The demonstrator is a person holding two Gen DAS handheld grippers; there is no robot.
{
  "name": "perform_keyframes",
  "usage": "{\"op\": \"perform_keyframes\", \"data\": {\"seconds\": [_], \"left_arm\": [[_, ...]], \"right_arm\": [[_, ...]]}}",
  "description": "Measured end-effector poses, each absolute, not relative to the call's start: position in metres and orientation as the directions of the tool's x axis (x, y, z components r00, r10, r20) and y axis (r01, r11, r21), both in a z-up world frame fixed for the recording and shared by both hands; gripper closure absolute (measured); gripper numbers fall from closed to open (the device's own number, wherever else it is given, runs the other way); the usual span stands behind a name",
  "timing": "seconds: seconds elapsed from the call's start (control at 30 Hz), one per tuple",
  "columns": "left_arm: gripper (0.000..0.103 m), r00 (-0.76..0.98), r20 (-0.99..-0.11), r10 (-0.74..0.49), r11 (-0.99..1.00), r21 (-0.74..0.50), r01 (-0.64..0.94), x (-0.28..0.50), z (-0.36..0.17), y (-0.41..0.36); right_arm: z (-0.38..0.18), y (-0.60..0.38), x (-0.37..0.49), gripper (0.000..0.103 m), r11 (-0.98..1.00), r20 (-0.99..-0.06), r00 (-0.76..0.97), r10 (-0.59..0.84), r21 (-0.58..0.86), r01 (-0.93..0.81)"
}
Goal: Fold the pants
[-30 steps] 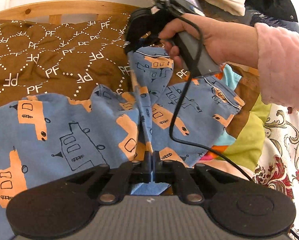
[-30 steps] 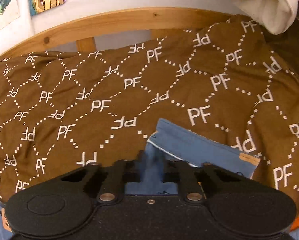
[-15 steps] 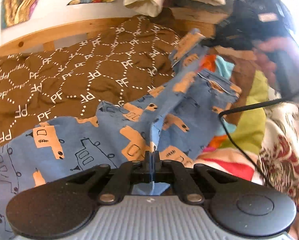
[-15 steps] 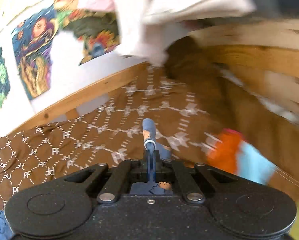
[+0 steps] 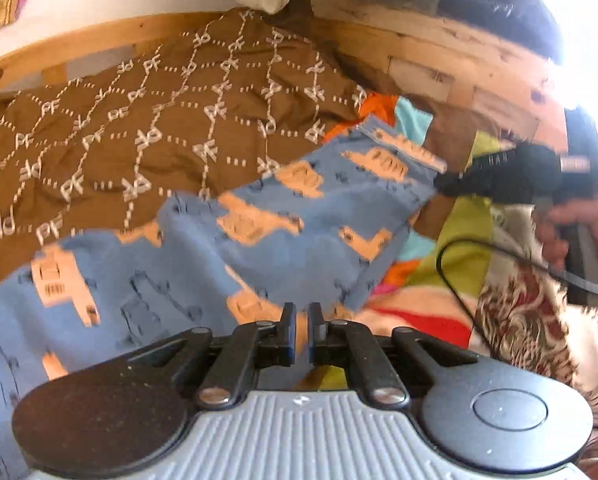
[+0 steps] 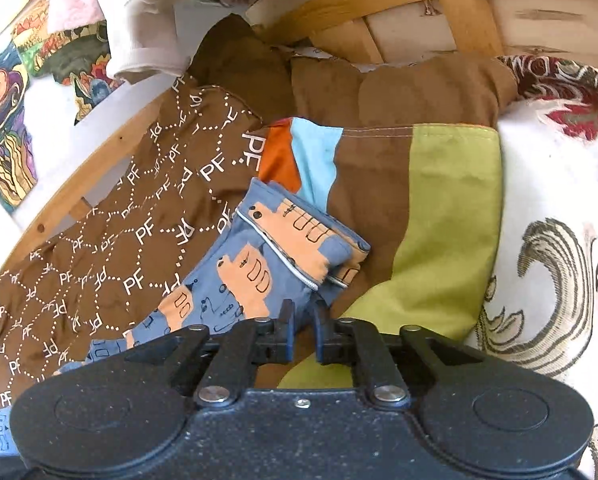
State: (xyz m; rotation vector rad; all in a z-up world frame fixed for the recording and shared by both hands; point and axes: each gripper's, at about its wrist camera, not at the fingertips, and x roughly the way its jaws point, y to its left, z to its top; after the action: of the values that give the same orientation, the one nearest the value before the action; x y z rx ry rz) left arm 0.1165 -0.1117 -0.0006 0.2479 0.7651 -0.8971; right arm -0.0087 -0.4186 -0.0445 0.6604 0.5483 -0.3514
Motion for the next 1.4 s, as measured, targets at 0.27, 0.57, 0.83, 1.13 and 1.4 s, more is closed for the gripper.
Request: {"op": "perform_keyframes", "data": {"seconds": [0.27, 0.57, 0.83, 1.13, 1.4], "left_arm": [[0.074, 0.35, -0.653, -0.671, 0.485, -0.029, 0.874, 0.172, 0.027, -0.184], [0.062, 0.195, -0.663, -0.723, 0.297, -0.044, 0.954, 0.232, 0.013, -0.322], [0.033, -0.037, -0.746, -0.665, 0.151, -0.183, 0.972, 0.262, -0.024, -0.38], [0.049, -0.068, -0.737, -0.672, 0.175, -0.248, 0.953, 0.279, -0.029, -0.384], [0.086, 0.017, -0.711, -0.703, 0.24, -0.214, 0.947, 0.262, -0.028, -0.375]], "right_arm": [[-0.041, -0.431, -0.011, 0.06, 0.728, -0.555, 0.818, -0.153, 0.497, 0.473], [-0.045, -0.455, 0.002, 0.047, 0.715, -0.561, 0.813, -0.154, 0.505, 0.484], [-0.05, -0.462, 0.015, 0.052, 0.746, -0.554, 0.825, -0.111, 0.502, 0.438], [-0.053, -0.463, 0.011, 0.076, 0.766, -0.565, 0.816, -0.122, 0.47, 0.439], [-0.051, -0.437, 0.016, 0.086, 0.856, -0.582, 0.792, -0.184, 0.302, 0.42]]}}
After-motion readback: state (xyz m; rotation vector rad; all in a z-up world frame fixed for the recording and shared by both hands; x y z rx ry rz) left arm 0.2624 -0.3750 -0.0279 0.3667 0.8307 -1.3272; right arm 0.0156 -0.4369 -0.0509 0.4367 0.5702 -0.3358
